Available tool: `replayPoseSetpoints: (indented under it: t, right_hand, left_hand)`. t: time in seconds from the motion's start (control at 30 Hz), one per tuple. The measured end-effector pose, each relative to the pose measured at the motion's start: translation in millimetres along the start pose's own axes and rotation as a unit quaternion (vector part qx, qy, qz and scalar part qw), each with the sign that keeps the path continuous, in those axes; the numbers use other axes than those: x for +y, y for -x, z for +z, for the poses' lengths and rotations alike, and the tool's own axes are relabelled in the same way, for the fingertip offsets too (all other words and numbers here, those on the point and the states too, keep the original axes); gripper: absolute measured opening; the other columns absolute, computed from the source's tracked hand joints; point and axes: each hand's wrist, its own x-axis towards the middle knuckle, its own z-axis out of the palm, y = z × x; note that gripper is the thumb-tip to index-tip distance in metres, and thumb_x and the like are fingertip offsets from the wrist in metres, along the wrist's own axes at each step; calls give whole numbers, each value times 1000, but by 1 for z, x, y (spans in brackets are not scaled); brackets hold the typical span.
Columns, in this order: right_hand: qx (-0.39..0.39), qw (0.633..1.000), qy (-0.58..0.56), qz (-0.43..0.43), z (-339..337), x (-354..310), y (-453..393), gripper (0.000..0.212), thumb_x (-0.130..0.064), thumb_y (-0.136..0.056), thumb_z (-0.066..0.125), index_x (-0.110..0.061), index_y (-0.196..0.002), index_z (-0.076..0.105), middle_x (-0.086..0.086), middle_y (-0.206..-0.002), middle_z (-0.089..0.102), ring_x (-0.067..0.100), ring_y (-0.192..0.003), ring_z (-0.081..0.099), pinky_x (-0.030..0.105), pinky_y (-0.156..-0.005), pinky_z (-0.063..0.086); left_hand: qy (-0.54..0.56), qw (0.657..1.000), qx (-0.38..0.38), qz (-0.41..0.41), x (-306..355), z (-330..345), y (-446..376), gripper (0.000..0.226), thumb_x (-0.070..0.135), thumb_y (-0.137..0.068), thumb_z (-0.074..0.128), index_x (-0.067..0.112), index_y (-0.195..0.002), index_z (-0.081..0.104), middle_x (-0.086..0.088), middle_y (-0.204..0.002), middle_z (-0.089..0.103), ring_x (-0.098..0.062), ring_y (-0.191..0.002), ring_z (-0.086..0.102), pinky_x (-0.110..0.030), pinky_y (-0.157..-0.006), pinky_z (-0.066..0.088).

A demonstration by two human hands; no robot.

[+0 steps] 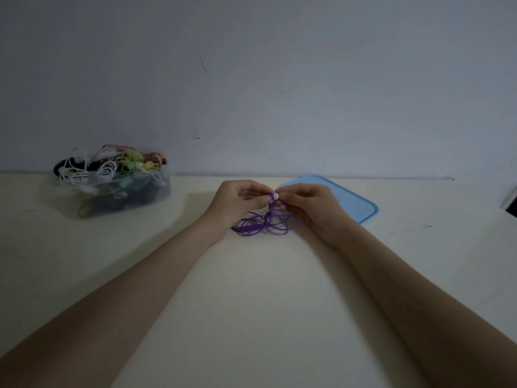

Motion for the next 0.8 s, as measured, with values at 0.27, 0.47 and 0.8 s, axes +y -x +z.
replayPoseSetpoints:
  t: [0.27,0.47,0.8]
  right_hand:
    - [21,999,30,-26,3,2,0,7,3,-80,65,-3,-76,64,8,-66,64,12,-58,60,18,-62,52]
    - [12,999,26,-21,3,0,2,6,5,-80,64,0,-76,63,13,-69,62,11,-55,60,17,-60,52]
    - [-14,1000,-9,12,-1,-4,2,4,5,-79,64,1,-80,63,7,-66,67,13,-60,63,18,-63,53]
  left_hand:
    - [-4,1000,25,4,-1,0,-1,15,-3,-78,68,11,-81,68,3,-76,71,-4,-71,66,-15,-73,53]
    - [-16,1000,19,6,0,0,0,15,-3,-77,69,11,-81,67,-3,-79,69,-4,-70,65,-16,-74,53]
    - [20,1000,12,11,-1,-1,0,18,-7,-75,68,8,-86,70,7,-73,72,-4,-71,67,-13,-71,50]
